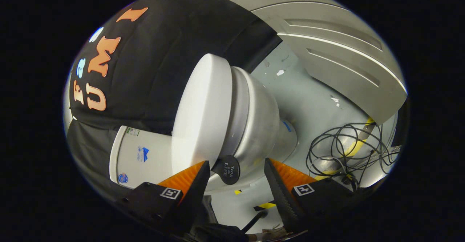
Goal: Open the toilet lid.
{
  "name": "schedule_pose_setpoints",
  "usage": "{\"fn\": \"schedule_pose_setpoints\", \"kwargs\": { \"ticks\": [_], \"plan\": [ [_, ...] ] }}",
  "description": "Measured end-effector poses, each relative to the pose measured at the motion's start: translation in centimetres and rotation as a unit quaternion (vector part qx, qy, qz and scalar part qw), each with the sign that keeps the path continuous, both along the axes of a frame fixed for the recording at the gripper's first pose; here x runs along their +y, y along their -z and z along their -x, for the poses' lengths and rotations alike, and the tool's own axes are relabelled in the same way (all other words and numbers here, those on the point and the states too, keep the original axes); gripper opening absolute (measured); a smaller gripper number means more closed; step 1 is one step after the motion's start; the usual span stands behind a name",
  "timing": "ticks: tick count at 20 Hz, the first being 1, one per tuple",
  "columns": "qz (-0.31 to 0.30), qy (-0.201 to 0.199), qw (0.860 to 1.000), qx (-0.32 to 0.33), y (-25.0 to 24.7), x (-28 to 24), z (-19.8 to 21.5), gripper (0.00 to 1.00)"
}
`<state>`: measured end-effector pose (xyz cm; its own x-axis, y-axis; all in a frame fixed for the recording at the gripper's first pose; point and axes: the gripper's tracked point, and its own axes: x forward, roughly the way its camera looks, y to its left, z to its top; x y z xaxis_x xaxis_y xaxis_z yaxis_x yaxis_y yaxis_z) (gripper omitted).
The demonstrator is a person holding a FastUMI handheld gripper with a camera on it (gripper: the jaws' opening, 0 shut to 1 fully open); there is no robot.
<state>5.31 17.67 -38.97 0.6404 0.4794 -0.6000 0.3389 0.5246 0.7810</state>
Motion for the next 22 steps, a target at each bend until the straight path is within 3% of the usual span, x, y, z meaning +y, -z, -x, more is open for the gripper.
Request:
{"fn": "schedule_pose_setpoints", "kwargs": {
  "ticks": [4,8,10,12,15,19,22],
  "plan": [
    [-0.013,-0.002,1.0,0.004,0.1,0.5,-0.2,0.87],
    [-0.026,0.001,1.0,0.005,0.1,0.6,-0.5,0.69],
    [-0.031,0.002,1.0,0.004,0.1,0.7,-0.7,0.64],
    [-0.035,0.004,0.999,-0.004,-0.2,0.7,-1.1,0.37],
    [-0.044,0.003,0.999,-0.003,-0.3,0.7,-1.1,0.3],
    [-0.064,0.006,0.998,-0.006,-0.4,0.9,-1.3,0.28],
    [-0.103,0.021,0.994,-0.013,-1.5,0.2,-1.2,0.15]
  ]
}}
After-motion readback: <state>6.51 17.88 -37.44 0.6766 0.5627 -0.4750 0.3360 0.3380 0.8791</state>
